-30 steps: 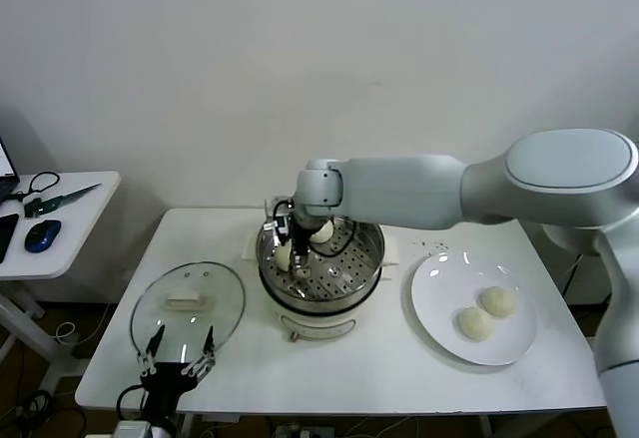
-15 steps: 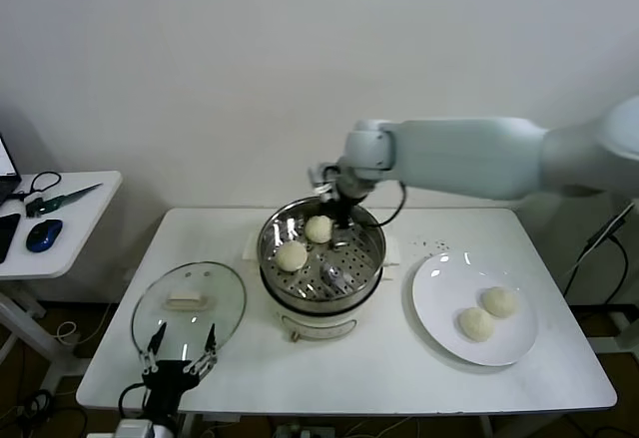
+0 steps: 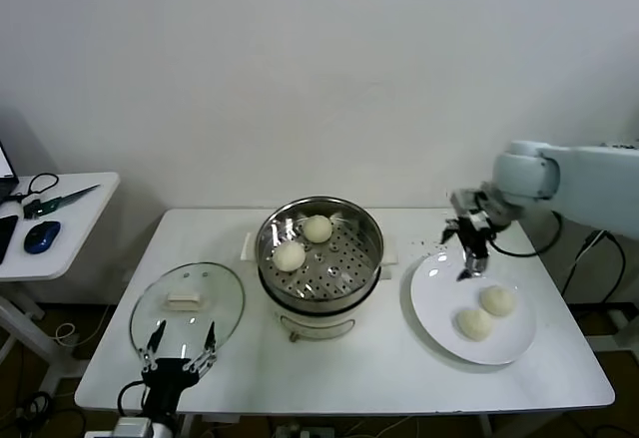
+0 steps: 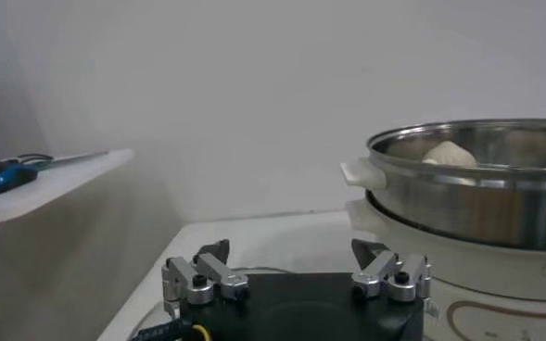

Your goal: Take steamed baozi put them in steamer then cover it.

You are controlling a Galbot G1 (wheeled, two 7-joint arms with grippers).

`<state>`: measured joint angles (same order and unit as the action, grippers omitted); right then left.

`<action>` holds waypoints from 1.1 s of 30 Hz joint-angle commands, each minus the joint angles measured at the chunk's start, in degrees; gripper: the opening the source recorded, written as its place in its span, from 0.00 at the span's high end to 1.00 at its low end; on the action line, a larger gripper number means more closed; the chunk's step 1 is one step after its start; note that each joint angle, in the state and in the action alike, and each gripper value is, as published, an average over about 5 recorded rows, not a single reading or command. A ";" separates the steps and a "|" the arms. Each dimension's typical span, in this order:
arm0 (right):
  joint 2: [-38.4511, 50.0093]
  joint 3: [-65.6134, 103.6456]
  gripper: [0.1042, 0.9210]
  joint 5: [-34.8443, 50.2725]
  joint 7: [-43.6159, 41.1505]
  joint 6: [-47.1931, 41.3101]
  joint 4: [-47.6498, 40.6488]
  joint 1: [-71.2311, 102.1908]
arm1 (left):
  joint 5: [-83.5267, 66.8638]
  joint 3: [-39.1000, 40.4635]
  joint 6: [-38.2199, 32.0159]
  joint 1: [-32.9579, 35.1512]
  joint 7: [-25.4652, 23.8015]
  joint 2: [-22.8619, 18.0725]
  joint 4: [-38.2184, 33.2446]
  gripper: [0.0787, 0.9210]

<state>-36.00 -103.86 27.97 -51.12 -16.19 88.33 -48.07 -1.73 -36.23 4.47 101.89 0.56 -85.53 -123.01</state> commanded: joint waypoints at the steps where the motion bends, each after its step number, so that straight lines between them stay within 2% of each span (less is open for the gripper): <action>1: 11.31 10.51 0.12 -12.00 0.45 0.07 1.16 17.22 | -0.03 -0.06 0.03 0.01 -0.03 0.12 0.02 0.12; 14: 9.59 24.52 0.12 -16.12 1.75 -0.65 -7.08 33.66 | 0.29 -0.07 -0.03 0.96 -0.02 -0.11 -0.38 0.12; 33: 5.28 27.97 0.12 -15.42 4.15 -0.69 -10.55 36.35 | 1.42 0.10 0.35 0.29 -0.12 -0.20 -0.09 0.12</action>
<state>-30.37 -78.09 13.08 -47.50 -16.89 78.81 -14.06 -0.30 -36.12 4.80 102.09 0.46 -85.70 -123.05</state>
